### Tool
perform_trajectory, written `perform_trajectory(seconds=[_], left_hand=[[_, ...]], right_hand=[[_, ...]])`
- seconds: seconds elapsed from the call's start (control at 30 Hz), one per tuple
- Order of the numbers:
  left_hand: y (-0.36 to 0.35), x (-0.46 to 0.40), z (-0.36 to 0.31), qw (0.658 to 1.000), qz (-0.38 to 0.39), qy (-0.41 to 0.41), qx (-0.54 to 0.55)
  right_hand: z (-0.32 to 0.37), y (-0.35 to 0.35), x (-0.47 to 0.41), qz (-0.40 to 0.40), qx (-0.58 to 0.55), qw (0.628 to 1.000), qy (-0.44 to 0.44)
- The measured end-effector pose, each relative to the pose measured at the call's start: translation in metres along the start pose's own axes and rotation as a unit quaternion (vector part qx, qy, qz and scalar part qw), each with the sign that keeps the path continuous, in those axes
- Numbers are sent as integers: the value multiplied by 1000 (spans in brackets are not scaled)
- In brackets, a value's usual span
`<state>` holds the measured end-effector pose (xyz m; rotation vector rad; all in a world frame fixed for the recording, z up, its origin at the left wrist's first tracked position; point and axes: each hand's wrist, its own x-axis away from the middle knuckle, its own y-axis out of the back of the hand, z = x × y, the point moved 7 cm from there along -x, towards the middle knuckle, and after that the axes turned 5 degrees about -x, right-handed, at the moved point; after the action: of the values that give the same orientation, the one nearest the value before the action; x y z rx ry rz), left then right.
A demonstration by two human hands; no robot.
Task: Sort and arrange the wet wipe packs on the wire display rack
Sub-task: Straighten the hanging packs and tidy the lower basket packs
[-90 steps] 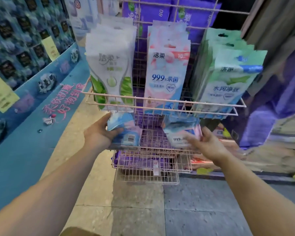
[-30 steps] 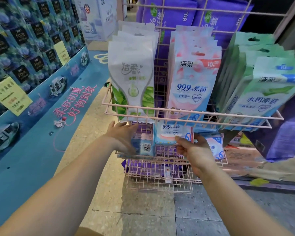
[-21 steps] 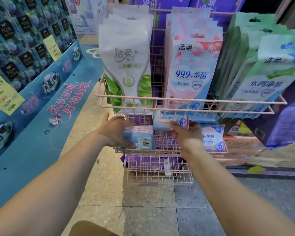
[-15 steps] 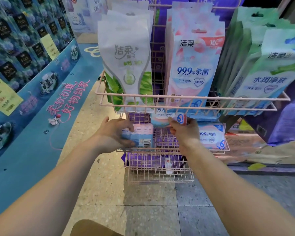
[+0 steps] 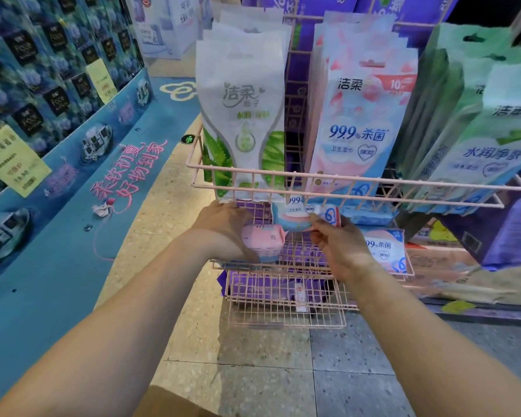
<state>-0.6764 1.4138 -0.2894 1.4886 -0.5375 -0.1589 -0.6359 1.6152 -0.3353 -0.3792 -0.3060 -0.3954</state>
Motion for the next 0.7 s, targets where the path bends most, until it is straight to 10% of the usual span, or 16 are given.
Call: perform_trajectory(seconds=[0.33, 0.53, 0.7], left_hand=[[-10, 55, 6, 944, -311, -71, 88], [-24, 56, 3, 932, -339, -63, 113], [-22, 60, 3, 927, -349, -61, 121]], right_hand=[[-20, -19, -12, 49, 27, 995, -83], [-22, -26, -30, 82, 311, 936, -140], [-14, -25, -30, 86, 310, 946, -49]])
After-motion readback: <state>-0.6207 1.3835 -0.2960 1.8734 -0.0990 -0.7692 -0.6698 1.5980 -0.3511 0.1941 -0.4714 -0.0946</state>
